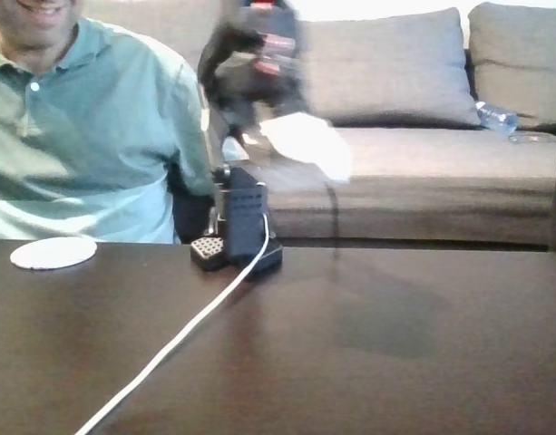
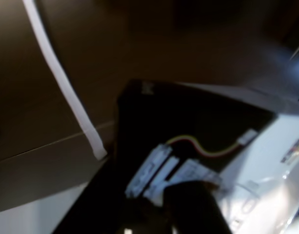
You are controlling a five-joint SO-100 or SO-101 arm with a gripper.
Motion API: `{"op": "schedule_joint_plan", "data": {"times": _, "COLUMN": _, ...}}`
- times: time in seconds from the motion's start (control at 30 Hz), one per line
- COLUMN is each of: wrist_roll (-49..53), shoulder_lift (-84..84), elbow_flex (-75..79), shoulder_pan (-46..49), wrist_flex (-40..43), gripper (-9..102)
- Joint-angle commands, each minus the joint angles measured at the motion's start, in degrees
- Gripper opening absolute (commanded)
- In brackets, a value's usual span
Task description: Grasp a servo box and put it on the zirlivani.
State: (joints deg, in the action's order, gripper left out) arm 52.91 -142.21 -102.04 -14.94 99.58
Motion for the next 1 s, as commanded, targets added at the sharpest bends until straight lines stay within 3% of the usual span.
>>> {"op": "schedule_joint_plan", "data": {"times": 0.0, "wrist_roll": 1.14, "shoulder_lift": -10.11, "elbow_flex": -2.11, "shoulder_pan": 19.51, "wrist_flex": 3.52, "gripper": 0}}
{"op": "schedule_joint_plan", "data": {"times": 0.13, "wrist_roll": 3.43, "shoulder_lift": -3.78, "elbow_flex": -2.55, "shoulder_pan": 43.86, "wrist_flex": 0.88, "gripper": 0}}
{"op": "schedule_joint_plan", "data": {"times": 0.3, "wrist_roll": 2.37, "shoulder_lift": 10.46, "elbow_flex": -4.92, "shoulder_pan": 63.28, "wrist_flex": -4.13, "gripper": 0}}
{"op": "schedule_joint_plan", "data": {"times": 0.47, "wrist_roll": -5.80, "shoulder_lift": 18.19, "elbow_flex": -8.17, "shoulder_pan": 76.29, "wrist_flex": -17.14, "gripper": 0}}
{"op": "schedule_joint_plan", "data": {"times": 0.6, "wrist_roll": -5.80, "shoulder_lift": 19.78, "elbow_flex": -11.25, "shoulder_pan": 84.20, "wrist_flex": -21.09, "gripper": 0}}
{"op": "schedule_joint_plan", "data": {"times": 0.8, "wrist_roll": 0.53, "shoulder_lift": 20.30, "elbow_flex": -11.60, "shoulder_pan": 99.23, "wrist_flex": -19.95, "gripper": 0}}
{"op": "schedule_joint_plan", "data": {"times": 0.97, "wrist_roll": 4.83, "shoulder_lift": 26.10, "elbow_flex": -19.42, "shoulder_pan": 107.31, "wrist_flex": -30.15, "gripper": 0}}
